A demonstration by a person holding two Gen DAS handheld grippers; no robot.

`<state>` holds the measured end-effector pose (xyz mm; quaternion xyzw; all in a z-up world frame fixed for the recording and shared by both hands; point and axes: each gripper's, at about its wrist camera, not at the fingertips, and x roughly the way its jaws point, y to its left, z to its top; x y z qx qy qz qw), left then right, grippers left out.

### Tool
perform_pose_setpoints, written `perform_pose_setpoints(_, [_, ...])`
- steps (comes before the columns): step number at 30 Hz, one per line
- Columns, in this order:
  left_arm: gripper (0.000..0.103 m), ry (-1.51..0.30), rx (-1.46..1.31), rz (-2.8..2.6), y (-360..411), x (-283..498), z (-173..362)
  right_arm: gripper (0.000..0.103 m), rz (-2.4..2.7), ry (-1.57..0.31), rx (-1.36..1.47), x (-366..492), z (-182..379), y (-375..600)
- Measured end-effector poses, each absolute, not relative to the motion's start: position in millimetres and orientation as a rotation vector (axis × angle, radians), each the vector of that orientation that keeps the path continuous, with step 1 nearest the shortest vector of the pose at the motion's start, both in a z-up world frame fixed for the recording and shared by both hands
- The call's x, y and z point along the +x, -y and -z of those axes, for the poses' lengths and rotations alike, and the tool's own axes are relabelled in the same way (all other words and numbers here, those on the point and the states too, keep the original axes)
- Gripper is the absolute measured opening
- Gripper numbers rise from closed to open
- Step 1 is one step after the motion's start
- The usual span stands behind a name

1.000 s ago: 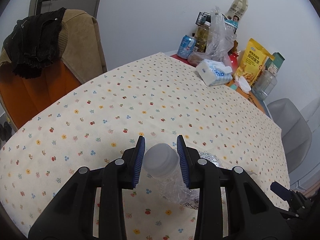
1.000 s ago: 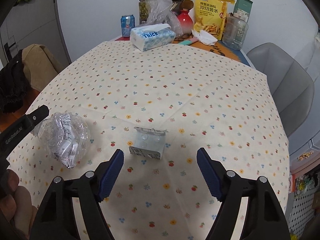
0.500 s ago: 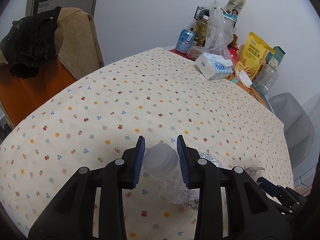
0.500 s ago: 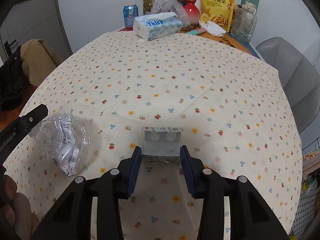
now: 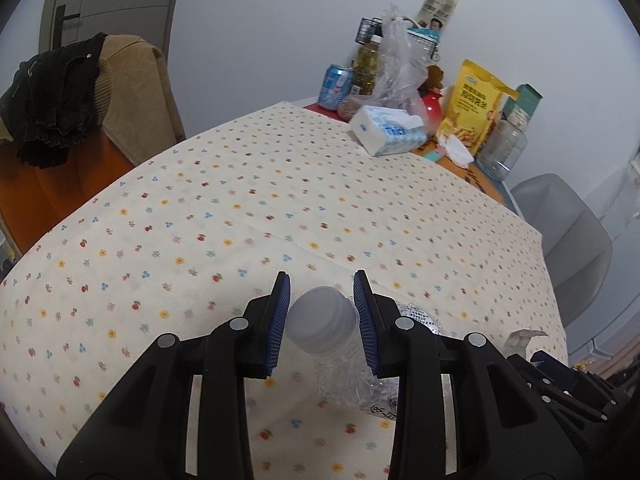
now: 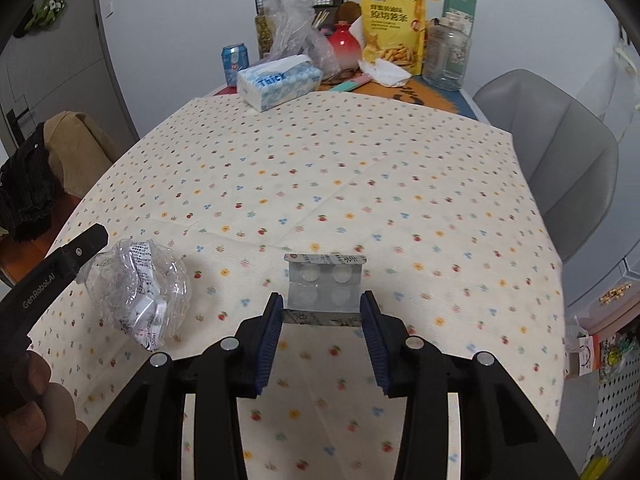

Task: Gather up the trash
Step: 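Carry the plastic bag and blister pack in both tools to the bin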

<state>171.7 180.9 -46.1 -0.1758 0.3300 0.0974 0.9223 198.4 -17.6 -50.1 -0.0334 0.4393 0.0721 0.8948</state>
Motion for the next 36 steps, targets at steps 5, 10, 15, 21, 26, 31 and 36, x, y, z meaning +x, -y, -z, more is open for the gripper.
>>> perform_pose_setpoints(5, [0.033,-0.668,-0.329,-0.153,-148.9,163.8,36.5,0.04,-0.109,-0.89,-0.033,180.1,40.3,51.9])
perform_pose_setpoints(10, [0.033,-0.66,-0.294,-0.099,-110.4,158.5,27.4,0.04,-0.065,-0.87,0.002,163.7,31.4,89.2])
perform_pose_setpoints(15, [0.033,-0.655,-0.272,-0.062,-78.1,154.4,21.3,0.04,-0.024,-0.855,0.032,149.8,26.0,125.4])
perform_pose_setpoints(21, [0.033,-0.678,-0.232,-0.005,-29.2,149.5,25.7,0.04,0.035,-0.848,0.074,133.7,25.3,176.2])
perform_pose_setpoints(26, [0.033,-0.678,-0.189,0.045,10.5,149.3,21.5,0.04,0.085,-0.838,0.11,119.7,24.2,217.0])
perform_pose_setpoints(31, [0.033,-0.677,-0.138,0.095,50.2,147.5,16.1,0.04,0.133,-0.831,0.164,106.7,27.1,256.5])
perform_pose_setpoints(36, [0.033,-0.682,-0.089,0.144,91.3,147.4,14.0,0.04,0.175,-0.821,0.215,94.2,30.8,294.1])
